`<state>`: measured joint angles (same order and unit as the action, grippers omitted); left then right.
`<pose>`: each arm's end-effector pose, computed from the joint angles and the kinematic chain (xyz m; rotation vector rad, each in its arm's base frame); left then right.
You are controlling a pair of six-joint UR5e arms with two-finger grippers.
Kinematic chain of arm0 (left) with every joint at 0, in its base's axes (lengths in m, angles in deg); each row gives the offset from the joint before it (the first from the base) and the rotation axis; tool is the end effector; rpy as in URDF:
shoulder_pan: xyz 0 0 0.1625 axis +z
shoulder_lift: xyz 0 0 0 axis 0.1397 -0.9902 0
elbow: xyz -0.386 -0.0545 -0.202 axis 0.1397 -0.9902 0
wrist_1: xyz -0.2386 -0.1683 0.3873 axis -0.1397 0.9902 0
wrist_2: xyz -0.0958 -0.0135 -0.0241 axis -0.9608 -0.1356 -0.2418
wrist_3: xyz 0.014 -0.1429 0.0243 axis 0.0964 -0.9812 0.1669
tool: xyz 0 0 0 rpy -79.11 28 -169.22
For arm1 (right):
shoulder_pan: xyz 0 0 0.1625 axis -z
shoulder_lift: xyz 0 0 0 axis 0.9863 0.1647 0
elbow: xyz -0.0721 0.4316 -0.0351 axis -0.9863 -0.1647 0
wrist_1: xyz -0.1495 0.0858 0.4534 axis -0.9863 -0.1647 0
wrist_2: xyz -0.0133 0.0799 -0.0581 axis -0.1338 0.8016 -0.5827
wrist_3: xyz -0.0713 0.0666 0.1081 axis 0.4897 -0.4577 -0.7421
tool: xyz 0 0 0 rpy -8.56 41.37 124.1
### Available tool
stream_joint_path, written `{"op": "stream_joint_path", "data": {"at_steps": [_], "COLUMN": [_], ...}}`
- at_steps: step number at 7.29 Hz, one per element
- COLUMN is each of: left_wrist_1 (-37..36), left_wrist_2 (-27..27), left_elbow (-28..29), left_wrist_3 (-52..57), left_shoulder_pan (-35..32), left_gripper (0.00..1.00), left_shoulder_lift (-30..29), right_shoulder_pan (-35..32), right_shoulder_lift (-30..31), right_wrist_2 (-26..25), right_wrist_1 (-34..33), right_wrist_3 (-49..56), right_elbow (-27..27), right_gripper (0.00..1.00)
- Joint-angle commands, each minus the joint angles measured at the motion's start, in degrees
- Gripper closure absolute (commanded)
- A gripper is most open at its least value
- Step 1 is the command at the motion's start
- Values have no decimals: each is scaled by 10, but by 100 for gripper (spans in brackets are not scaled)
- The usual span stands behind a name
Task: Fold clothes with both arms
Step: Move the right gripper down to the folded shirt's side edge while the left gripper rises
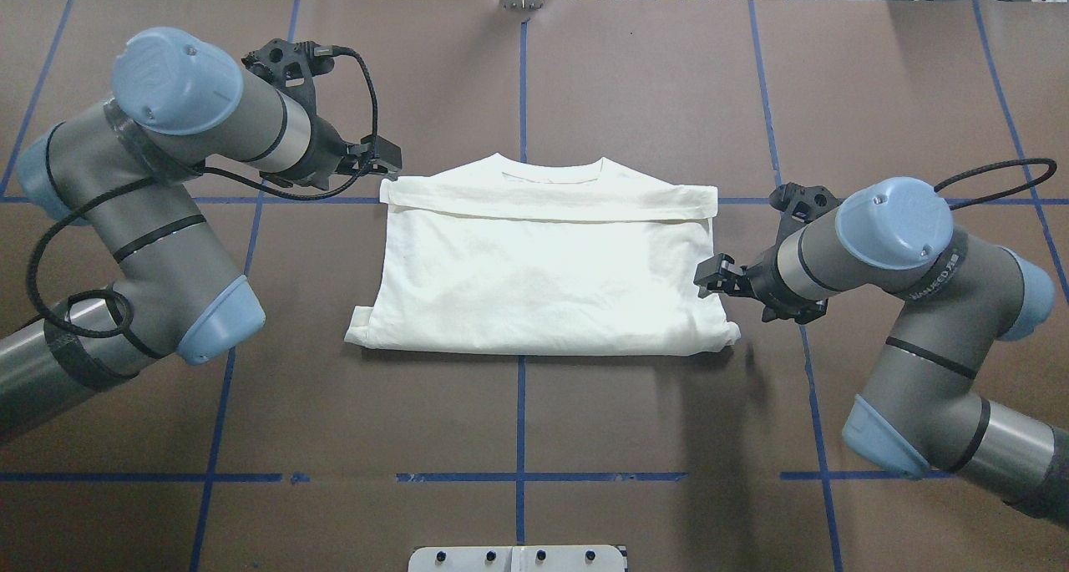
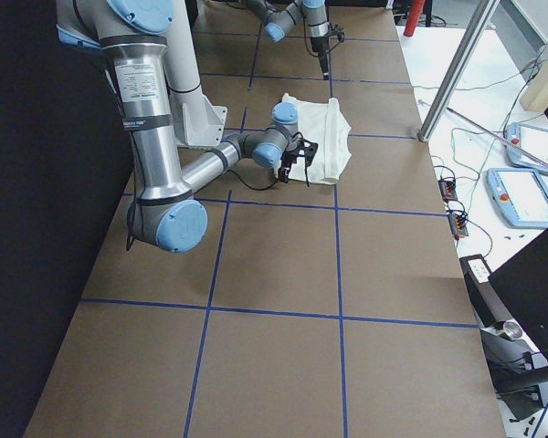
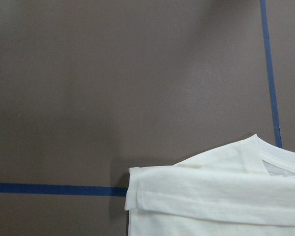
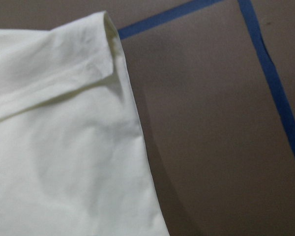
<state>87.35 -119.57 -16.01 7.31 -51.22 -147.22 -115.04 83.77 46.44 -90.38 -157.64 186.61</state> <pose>0.4878 -0.5736 0.2398 0.2574 0.9943 -0.1745 -0.5053 -0.4421 0.4022 -0.0869 -0.9063 0.3587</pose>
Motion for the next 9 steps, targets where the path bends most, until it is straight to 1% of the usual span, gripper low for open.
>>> {"op": "stream_joint_path", "data": {"at_steps": [1,2,4,5,6,7,9], "left_wrist_1": [-9,-9,-8,-9,-8,-8,-8], "left_wrist_2": [2,2,1,1,2,2,2], "left_elbow": [-39,-40,-49,-57,-58,-57,-59], "left_wrist_3": [-1,-1,-3,-3,-3,-3,-2], "left_shoulder_pan": [-1,1,1,2,2,2,2], "left_gripper": [0,0,0,0,0,0,1], "left_shoulder_lift": [3,0,0,1,1,2,0], "right_shoulder_pan": [40,53,48,48,47,47,44], "right_shoulder_lift": [3,-1,4,4,4,4,6], "right_wrist_2": [-18,-36,-46,-52,-53,-53,-52], "right_wrist_1": [0,-4,-4,-5,-5,-6,-7], "right_wrist_3": [-40,-40,-39,-40,-39,-39,-39], "right_elbow": [6,2,1,2,3,3,6], "right_gripper": [0,0,3,29,84,100,100]}}
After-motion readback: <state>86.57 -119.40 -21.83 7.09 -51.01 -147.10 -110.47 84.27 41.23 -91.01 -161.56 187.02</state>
